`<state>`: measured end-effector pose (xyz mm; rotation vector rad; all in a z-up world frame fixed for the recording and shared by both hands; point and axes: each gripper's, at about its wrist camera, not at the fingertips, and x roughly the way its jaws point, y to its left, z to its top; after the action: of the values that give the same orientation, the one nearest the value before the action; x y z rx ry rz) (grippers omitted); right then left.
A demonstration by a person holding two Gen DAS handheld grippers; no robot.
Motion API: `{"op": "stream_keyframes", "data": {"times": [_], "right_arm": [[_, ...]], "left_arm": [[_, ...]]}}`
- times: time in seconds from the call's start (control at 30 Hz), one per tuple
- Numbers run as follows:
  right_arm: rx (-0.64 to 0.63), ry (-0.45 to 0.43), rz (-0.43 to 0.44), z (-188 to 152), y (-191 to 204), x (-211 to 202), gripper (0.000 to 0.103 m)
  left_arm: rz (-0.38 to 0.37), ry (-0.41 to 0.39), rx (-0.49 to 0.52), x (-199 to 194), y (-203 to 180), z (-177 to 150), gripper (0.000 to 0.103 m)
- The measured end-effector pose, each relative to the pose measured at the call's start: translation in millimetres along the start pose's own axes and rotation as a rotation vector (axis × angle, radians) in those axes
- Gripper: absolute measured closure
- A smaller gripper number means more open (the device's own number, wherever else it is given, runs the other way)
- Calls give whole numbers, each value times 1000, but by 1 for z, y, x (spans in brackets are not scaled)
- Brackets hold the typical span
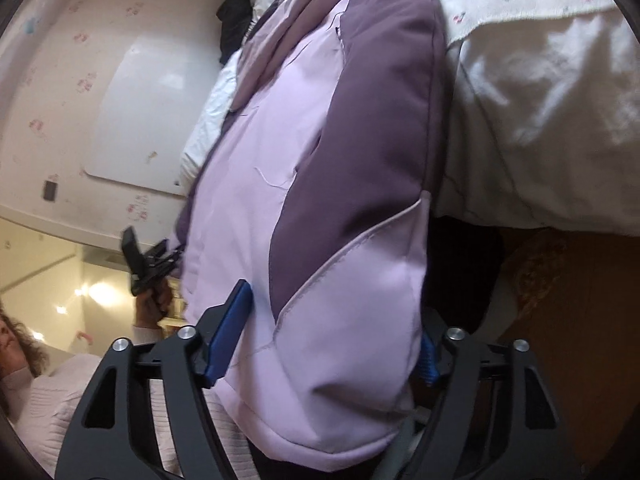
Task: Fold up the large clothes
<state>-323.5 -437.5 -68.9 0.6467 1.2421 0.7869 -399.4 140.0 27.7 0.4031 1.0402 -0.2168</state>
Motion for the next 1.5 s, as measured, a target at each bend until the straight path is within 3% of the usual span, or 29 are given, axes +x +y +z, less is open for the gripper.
{"op": "stream_keyframes", "data": {"times": [0.13,0.33,0.5,0.53,0.57,0.63,0.77,0.9,0.97,1.1,1.17,1.23,1.37,1.5], "right_arm": [[24,-65,-101,10,-3,-21,26],[38,-177,-136,31,-4,-40,24],[41,-136,-160,33,-13,-23,22],[49,-124,-157,34,-15,-19,22],[57,-117,-148,33,-18,-15,21],[74,-117,-127,33,-21,-10,20],[97,-127,-100,31,-27,-6,16],[98,-143,-96,30,-27,-12,16],[104,-174,-80,31,-28,-20,16],[111,-279,-52,38,-27,-41,16],[90,-335,-101,44,-19,-49,16],[34,-381,-190,55,-4,-53,16],[-69,-456,-243,102,33,-49,15],[-191,-478,-254,182,76,-22,14]], "left_arm": [[23,-9,12,-4,-3,-8,56],[75,-10,47,-3,-13,-13,48],[107,-12,76,-2,-18,-19,41],[116,-11,80,-2,-18,-20,38],[140,-12,85,-1,-18,-21,27],[221,-25,116,-1,-20,-23,15],[239,-27,163,1,-22,-29,15],[134,-39,29,1,4,-24,15],[42,-63,-29,-2,17,-15,15],[-225,-167,-218,-7,58,27,12],[-362,-213,-360,3,85,56,8],[-438,-231,-483,22,103,83,7],[-483,-217,-653,75,120,144,7],[-485,-244,-722,108,115,202,7]]}}
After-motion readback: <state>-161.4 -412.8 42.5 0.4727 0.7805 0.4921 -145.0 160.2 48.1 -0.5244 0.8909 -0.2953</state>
